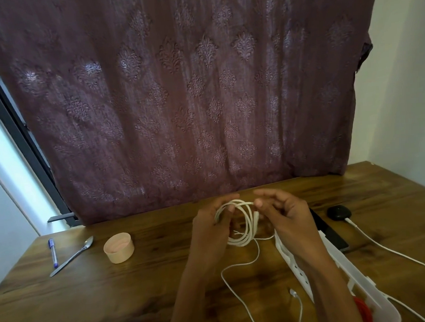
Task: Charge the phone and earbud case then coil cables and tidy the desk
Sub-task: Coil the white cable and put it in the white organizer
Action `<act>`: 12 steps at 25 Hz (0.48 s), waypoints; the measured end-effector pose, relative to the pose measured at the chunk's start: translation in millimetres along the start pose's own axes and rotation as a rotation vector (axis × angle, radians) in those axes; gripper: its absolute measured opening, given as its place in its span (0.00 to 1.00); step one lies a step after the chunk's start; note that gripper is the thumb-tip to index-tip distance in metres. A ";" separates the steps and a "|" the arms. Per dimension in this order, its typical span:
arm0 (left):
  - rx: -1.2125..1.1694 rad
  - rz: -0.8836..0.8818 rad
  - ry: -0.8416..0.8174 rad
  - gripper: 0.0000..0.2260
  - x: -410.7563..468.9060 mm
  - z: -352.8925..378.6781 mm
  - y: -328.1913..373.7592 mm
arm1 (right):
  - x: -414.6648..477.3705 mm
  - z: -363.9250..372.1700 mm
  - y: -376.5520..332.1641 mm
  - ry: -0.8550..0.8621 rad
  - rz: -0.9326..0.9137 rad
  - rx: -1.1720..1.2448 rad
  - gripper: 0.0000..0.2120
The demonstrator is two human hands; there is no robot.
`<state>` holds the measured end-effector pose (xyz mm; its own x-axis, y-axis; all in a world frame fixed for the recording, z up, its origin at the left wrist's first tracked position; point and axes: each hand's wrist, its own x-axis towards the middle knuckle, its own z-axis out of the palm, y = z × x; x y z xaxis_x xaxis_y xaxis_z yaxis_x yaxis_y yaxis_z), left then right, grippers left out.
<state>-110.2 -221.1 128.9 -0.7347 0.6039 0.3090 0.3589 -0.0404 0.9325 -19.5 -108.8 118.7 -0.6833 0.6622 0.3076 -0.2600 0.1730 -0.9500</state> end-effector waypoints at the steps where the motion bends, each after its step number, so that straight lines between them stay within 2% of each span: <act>1: -0.042 -0.011 0.052 0.10 -0.6 2.2 -0.6 | 0.0 1.4 0.1 -0.003 0.014 0.039 0.09; 3: -0.141 -0.031 0.148 0.10 -2.6 8.6 -2.4 | -0.7 3.5 1.7 0.065 0.003 0.014 0.12; 5: -0.190 -0.039 0.249 0.10 -3.3 13.8 -3.5 | -1.4 7.2 3.5 0.223 -0.079 -0.163 0.14; 7: -0.214 -0.048 0.331 0.10 -2.6 16.1 -4.8 | -2.4 13.0 3.3 0.306 -0.096 -0.235 0.16; 10: -0.292 -0.066 0.376 0.09 -2.4 15.3 -6.3 | -3.2 17.2 2.4 0.238 -0.001 -0.199 0.12; 12: -0.309 -0.080 0.344 0.09 -3.3 14.4 -5.0 | -3.8 17.0 2.9 0.165 -0.023 -0.206 0.08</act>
<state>-101.3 -211.3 120.5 -0.9199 0.3180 0.2296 0.1437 -0.2714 0.9517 -29.2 -123.2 115.7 -0.5540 0.7634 0.3321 -0.1183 0.3227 -0.9391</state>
